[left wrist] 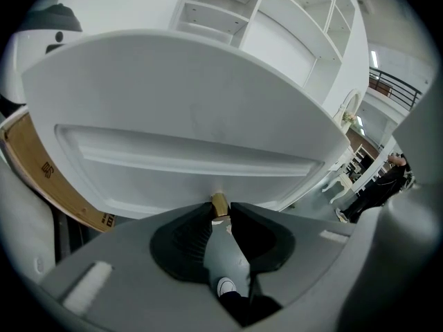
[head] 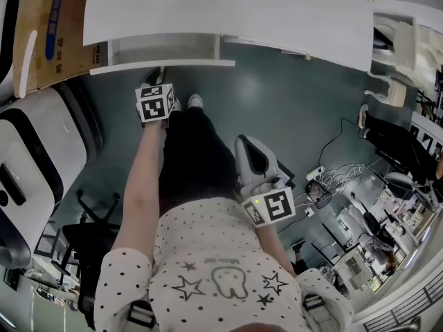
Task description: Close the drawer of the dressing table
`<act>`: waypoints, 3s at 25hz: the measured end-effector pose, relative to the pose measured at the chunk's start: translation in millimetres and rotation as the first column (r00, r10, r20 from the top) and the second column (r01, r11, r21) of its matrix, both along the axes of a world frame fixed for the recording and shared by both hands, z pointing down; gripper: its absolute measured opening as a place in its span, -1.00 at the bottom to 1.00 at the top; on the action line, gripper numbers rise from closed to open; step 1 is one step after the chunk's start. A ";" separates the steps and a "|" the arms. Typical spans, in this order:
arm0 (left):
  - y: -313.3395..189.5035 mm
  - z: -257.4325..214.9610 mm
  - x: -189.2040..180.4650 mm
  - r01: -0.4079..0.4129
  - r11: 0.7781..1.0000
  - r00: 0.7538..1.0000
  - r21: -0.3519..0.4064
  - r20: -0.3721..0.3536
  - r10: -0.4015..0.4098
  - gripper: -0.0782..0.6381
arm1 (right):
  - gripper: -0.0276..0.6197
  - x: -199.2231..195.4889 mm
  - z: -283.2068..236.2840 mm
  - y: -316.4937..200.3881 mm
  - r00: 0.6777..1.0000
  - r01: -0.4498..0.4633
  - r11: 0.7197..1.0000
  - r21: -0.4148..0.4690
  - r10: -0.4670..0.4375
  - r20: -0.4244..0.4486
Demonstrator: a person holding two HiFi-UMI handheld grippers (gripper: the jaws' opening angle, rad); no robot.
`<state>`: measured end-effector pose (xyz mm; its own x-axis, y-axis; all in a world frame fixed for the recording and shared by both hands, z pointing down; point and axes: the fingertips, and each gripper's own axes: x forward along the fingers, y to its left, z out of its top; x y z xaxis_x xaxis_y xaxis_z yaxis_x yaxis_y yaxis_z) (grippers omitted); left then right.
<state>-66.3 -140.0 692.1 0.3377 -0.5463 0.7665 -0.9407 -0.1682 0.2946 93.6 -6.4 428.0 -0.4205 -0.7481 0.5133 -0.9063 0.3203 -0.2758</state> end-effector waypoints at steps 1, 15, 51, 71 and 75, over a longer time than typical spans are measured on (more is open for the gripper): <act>-1.9 -0.1 -0.4 0.001 1.000 1.000 0.001 0.001 -0.001 -0.53 | -0.93 -0.2 0.2 -0.6 1.000 0.000 1.000 0.000 0.000 0.001; -25.8 -0.1 -0.9 0.015 1.000 1.000 0.014 0.002 -0.015 -0.53 | -0.93 4.9 4.0 -6.2 1.000 -0.007 1.000 -0.015 0.007 0.000; -66.0 -1.8 -1.2 0.043 0.998 0.999 0.052 0.004 -0.043 -0.53 | -0.93 11.3 14.3 -16.6 1.000 -0.023 0.998 -0.057 0.023 -0.005; -76.6 -3.4 -4.6 0.064 0.996 0.998 0.063 0.003 -0.065 -0.53 | -0.93 10.6 16.6 -20.2 1.000 -0.024 0.997 -0.068 0.024 -0.004; -82.2 -2.9 -3.3 0.064 0.996 0.998 0.068 0.003 -0.065 -0.52 | -0.93 12.3 17.8 -24.2 1.000 -0.026 0.997 -0.073 0.026 -0.005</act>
